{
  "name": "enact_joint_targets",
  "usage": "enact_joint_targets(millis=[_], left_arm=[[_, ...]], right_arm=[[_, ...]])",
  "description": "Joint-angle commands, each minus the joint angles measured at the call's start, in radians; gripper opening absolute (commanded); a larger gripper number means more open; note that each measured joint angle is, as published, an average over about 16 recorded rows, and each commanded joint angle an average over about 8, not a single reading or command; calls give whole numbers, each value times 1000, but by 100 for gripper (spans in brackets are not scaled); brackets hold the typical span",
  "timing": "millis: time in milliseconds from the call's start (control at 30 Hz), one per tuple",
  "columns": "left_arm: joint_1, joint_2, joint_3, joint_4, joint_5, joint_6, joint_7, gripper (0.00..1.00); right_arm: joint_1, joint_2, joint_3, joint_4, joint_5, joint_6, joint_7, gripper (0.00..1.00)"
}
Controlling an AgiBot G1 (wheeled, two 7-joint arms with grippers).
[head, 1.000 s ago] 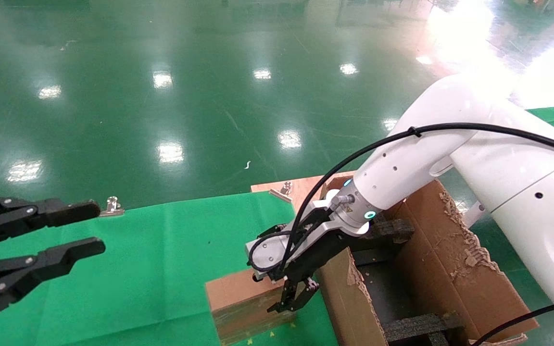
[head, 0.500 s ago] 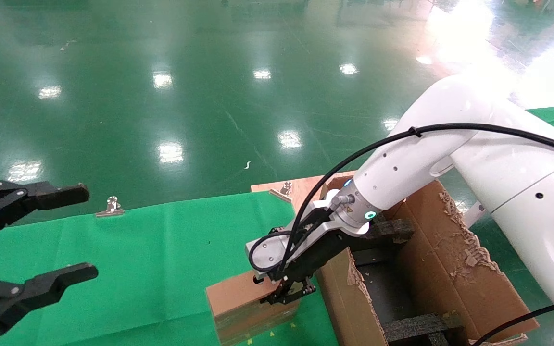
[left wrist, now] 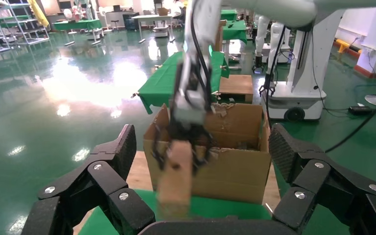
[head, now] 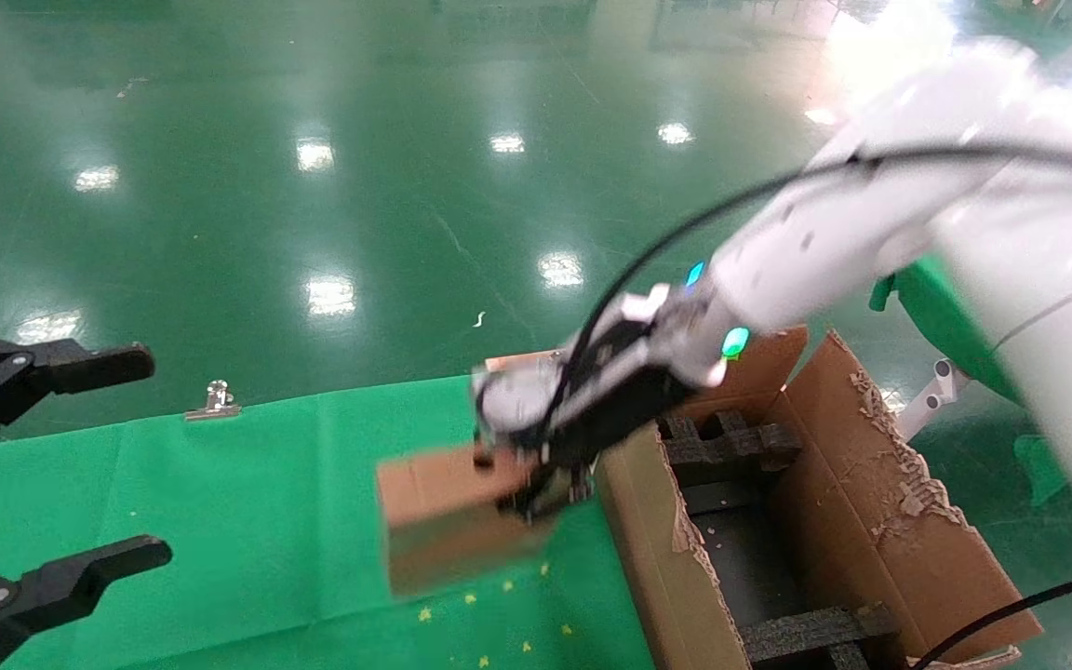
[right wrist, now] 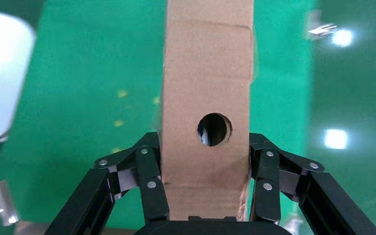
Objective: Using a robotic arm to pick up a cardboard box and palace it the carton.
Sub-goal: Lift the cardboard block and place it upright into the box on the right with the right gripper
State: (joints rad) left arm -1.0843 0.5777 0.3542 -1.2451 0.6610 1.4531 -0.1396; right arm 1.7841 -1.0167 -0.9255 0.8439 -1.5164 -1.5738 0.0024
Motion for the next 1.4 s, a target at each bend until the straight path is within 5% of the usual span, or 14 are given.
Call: enact_joint_targets(millis=[33,567,1100,1400], left_arm=[[0,0,0,0,0,0,0,100],[0,0,0,0,0,0,0,100],[0,0,0,0,0,0,0,100],[0,0,0,0,0,0,0,100]], right_arm=[[38,4,11,-20,18,-6,-3,0],[287,69,-122,-226,196,-21,-102,0],[420,393,-338,-258,218,-16,-110,0],[410,543,-421,-276,200,-4,-108,0]])
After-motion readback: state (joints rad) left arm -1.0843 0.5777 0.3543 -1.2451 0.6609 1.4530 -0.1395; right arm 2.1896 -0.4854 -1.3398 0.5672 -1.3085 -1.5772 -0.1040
